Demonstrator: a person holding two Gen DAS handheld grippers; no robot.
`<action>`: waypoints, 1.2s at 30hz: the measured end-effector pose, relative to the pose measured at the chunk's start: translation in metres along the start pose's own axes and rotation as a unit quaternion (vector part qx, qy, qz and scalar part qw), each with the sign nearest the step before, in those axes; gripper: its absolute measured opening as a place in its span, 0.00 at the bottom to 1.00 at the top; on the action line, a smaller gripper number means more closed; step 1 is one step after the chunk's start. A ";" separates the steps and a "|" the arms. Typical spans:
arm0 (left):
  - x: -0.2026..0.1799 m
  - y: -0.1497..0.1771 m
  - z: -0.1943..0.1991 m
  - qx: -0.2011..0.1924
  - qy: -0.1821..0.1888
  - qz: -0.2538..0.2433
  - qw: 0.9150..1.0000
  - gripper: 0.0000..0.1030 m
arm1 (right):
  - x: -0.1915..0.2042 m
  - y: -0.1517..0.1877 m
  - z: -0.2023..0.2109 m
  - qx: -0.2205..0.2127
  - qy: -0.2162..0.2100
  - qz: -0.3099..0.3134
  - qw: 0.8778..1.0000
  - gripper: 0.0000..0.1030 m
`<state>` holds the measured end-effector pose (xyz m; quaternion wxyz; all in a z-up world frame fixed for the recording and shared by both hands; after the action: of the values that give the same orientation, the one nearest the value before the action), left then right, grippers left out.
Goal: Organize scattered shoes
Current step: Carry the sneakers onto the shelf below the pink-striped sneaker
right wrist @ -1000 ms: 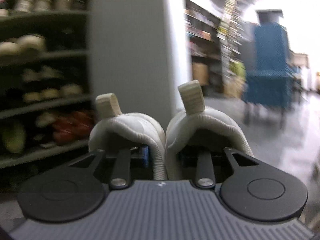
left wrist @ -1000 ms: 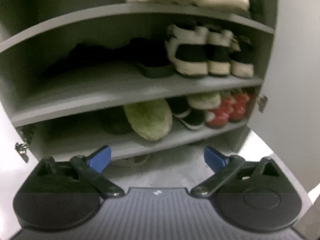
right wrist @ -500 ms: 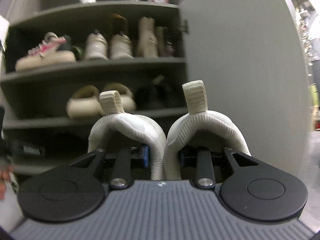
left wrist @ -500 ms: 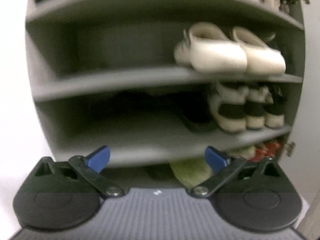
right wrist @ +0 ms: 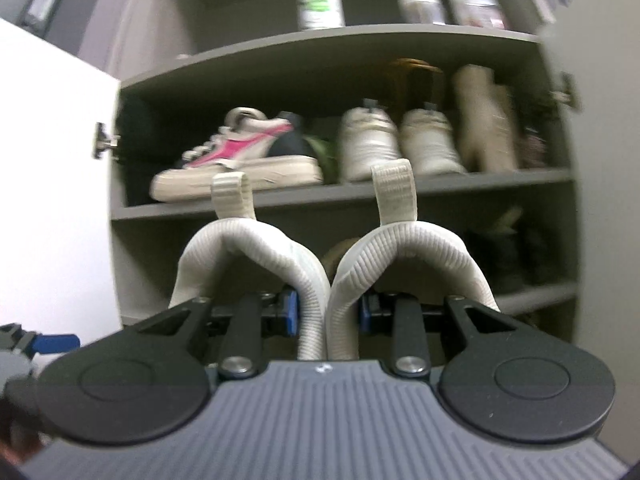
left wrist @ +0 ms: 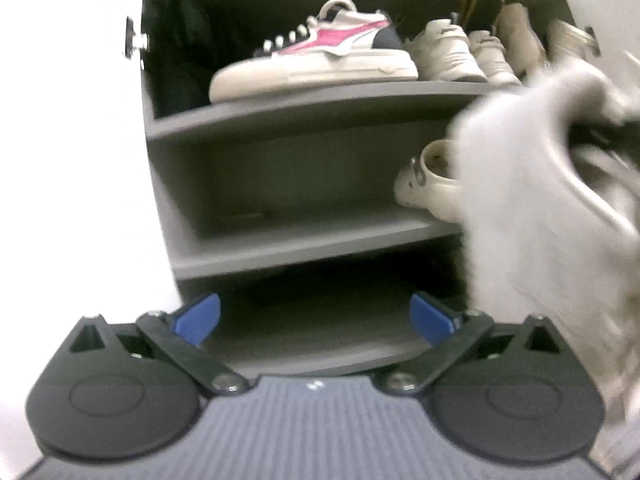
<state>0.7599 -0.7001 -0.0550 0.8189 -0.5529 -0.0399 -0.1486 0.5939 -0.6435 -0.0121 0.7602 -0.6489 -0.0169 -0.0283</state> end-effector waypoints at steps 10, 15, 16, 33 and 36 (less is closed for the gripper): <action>0.003 0.026 -0.015 0.063 -0.028 -0.043 0.997 1.00 | 0.081 -0.043 -0.095 0.024 -0.090 0.031 0.995 0.31; 0.010 0.038 -0.031 0.100 -0.026 -0.036 0.994 1.00 | 0.099 -0.055 -0.150 0.071 -0.102 -0.009 0.992 0.31; 0.011 0.039 -0.034 0.107 -0.024 -0.033 0.993 1.00 | 0.106 -0.056 -0.163 0.084 -0.099 -0.012 0.992 0.31; 0.016 0.041 -0.085 0.183 0.043 0.079 0.979 1.00 | 0.132 -0.067 -0.269 0.187 -0.026 -0.046 0.981 0.32; 0.018 0.032 -0.089 0.167 0.058 0.087 0.980 1.00 | 0.129 -0.069 -0.280 0.209 -0.020 -0.064 0.976 0.33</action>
<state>0.7770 -0.7746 -0.1139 0.9105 -0.4001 0.0317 -0.0994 0.7155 -0.9333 0.0196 0.8749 -0.4740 -0.0790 -0.0604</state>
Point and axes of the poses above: each gripper's, at about its wrist camera, not at the fingertips, and z roughly against the way its jaws point, x to its left, y to its underside, the point moved 6 cm from there along -z, roughly the way its jaws point, and after that the axes turned 11 degrees about x, right-handed, at the moved point
